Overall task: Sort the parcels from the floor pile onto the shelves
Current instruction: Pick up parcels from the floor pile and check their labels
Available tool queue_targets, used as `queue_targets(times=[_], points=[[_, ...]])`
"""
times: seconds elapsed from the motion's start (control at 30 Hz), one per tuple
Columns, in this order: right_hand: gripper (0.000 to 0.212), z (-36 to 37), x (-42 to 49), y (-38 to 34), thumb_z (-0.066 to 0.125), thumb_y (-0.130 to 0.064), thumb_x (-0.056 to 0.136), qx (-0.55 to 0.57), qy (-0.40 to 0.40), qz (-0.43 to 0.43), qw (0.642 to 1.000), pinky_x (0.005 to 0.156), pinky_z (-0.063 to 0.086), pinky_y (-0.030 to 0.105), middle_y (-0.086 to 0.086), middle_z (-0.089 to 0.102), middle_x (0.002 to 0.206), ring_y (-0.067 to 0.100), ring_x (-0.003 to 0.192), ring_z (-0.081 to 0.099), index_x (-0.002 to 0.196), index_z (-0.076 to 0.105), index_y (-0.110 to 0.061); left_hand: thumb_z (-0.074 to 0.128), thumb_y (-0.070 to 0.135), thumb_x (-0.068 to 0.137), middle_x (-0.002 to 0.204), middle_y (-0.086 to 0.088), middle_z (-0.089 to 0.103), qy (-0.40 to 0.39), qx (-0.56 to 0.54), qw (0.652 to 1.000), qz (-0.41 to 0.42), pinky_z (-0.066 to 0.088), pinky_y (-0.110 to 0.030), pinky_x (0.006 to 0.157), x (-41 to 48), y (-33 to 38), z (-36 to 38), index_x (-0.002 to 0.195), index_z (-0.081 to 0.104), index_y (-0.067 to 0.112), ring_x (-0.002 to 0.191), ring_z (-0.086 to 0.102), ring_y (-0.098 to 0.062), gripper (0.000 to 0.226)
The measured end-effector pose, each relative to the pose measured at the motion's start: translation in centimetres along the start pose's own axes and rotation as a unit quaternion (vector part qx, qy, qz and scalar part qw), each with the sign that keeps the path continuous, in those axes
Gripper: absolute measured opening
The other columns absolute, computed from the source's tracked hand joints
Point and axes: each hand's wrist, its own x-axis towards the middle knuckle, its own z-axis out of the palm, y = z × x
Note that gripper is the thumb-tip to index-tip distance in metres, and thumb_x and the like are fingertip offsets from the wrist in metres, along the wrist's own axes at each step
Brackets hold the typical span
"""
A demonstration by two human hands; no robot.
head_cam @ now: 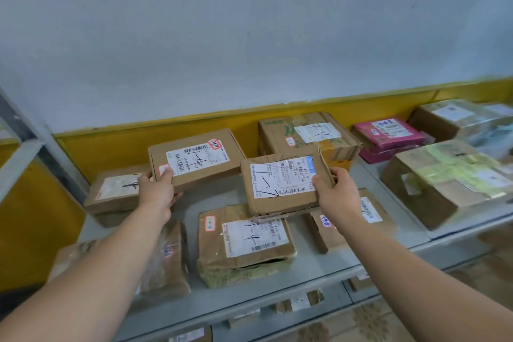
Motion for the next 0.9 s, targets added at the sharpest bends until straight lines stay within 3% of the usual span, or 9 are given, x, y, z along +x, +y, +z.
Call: queue_targets(times=[0.13,0.23,0.37,0.5,0.6,0.73,0.8,0.9], points=[[0.033,-2.5,0.8,2.9,0.057,-0.034,0.096,-0.01,-0.005,0.027,1.0,0.055,0.039,0.024,-0.004,0.059,0.106,0.01,0.08,0.056,0.127,0.05,-0.024,0.056,0.022,0.098,0.115,-0.003,0.059,-0.023,0.05,0.998,-0.005,0.052,-0.031,0.063,-0.3,-2.0,2.1,0.136,0.041,0.016,0.093,0.059,-0.021,0.041],[0.038,-3.5,1.2,4.5,0.055,-0.035,0.097,-0.01,-0.007,0.05,0.999,0.061,0.045,0.027,-0.002,0.062,0.111,0.015,0.09,0.06,0.132,0.049,-0.021,0.056,0.022,0.098,0.116,-0.004,0.06,-0.017,0.098,0.995,-0.004,0.051,-0.034,0.072,-0.2,-3.4,2.8,0.137,0.042,0.017,0.097,0.059,-0.024,0.042],[0.036,-4.1,2.0,5.8,0.054,-0.036,0.099,0.005,0.001,0.087,0.996,0.082,0.058,0.044,0.002,0.065,0.114,0.021,0.097,0.064,0.131,0.049,-0.021,0.058,0.022,0.096,0.127,-0.007,0.059,-0.005,0.129,0.991,-0.021,0.052,-0.045,0.091,1.2,-4.3,3.0,0.144,0.037,0.021,0.109,0.06,-0.03,0.052],[0.018,-4.5,2.8,6.8,0.056,-0.036,0.096,-0.008,0.022,0.102,0.995,0.085,0.057,0.051,-0.001,0.062,0.104,0.025,0.097,0.064,0.11,0.047,-0.03,0.056,0.01,0.097,0.116,-0.004,0.058,-0.04,0.128,0.99,-0.048,0.053,-0.04,0.083,2.2,-4.9,3.9,0.144,0.036,0.02,0.103,0.06,-0.026,0.052],[0.02,-4.3,3.1,7.3,0.057,-0.035,0.094,-0.032,0.028,0.104,0.994,0.085,0.057,0.052,-0.001,0.064,0.106,0.025,0.097,0.064,0.109,0.045,-0.034,0.062,0.002,0.09,0.124,-0.004,0.059,-0.079,0.189,0.978,-0.038,0.051,-0.044,0.093,3.0,-5.4,4.3,0.137,0.041,0.022,0.113,0.058,-0.028,0.055],[0.031,-3.8,3.2,7.2,0.059,-0.034,0.095,-0.047,0.039,0.114,0.992,0.085,0.057,0.051,-0.001,0.063,0.106,0.026,0.097,0.064,0.124,0.053,-0.026,0.072,0.003,0.081,0.147,-0.013,0.033,-0.069,0.395,0.914,0.055,0.038,-0.048,0.108,3.3,-5.7,4.6,0.147,0.033,0.023,0.125,0.047,-0.035,0.079],[0.034,-3.6,3.4,7.3,0.058,-0.034,0.095,-0.057,0.037,0.116,0.991,0.086,0.056,0.048,-0.001,0.062,0.105,0.026,0.097,0.063,0.127,0.054,-0.023,0.072,0.005,0.083,0.152,-0.014,0.02,-0.085,0.458,0.881,0.082,0.034,-0.046,0.111,3.4,-5.7,4.8,0.149,0.031,0.021,0.128,0.042,-0.036,0.08],[0.035,-3.4,3.9,7.8,0.057,-0.034,0.096,-0.068,0.033,0.119,0.99,0.083,0.054,0.041,0.0,0.062,0.107,0.025,0.096,0.062,0.129,0.053,-0.022,0.073,0.022,0.084,0.148,-0.013,0.03,-0.131,0.546,0.822,0.093,0.036,-0.047,0.11,4.4,-6.2,4.7,0.143,0.042,0.025,0.128,0.043,-0.036,0.066]])
